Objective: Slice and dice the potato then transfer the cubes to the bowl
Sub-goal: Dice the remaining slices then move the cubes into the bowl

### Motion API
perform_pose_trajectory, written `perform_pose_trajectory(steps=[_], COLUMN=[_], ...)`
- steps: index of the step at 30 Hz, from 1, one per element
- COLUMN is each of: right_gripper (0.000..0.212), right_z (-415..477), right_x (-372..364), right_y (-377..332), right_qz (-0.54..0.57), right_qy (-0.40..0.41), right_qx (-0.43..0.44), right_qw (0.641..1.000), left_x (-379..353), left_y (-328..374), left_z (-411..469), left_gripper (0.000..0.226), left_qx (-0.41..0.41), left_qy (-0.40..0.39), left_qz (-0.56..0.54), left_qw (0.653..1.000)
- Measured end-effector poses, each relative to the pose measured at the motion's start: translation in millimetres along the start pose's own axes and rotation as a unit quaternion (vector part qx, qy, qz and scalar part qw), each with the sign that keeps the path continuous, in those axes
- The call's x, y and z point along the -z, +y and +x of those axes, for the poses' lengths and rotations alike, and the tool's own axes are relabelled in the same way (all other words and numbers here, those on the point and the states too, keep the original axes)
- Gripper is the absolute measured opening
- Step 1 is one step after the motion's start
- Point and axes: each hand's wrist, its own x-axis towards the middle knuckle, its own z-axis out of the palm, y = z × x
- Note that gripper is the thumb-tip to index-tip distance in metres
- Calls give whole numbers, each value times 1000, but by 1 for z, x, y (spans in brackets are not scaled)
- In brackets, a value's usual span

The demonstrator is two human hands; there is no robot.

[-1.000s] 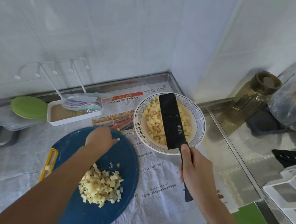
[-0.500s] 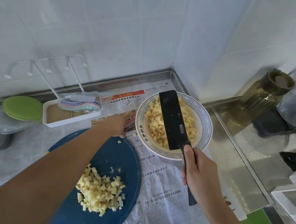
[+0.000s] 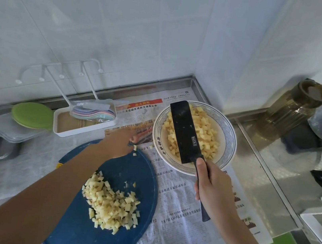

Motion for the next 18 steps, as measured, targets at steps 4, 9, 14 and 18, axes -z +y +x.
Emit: perform_pose_trajectory(steps=[4,9,14,18], right_gripper=[43,41,42,44], right_z=[3,3,4,7], right_x=[-2,0,-1,-3], right_y=[-3,-3,-3,-4], right_qz=[-8,-4,-4,-8], right_qy=[7,14,18,19], right_qx=[2,-4,-12,-6], right_qw=[1000,1000,1000,1000], left_x=[-4,-7,-15,-25], left_y=[11,7,17,36], left_z=[-4,2,17,28], left_gripper=[25,37,39,41], left_qx=[-32,19,-31,-92], left_qy=[-9,31,53,6], left_qz=[-2,51,-89,-84], left_qw=[999,998,994,992])
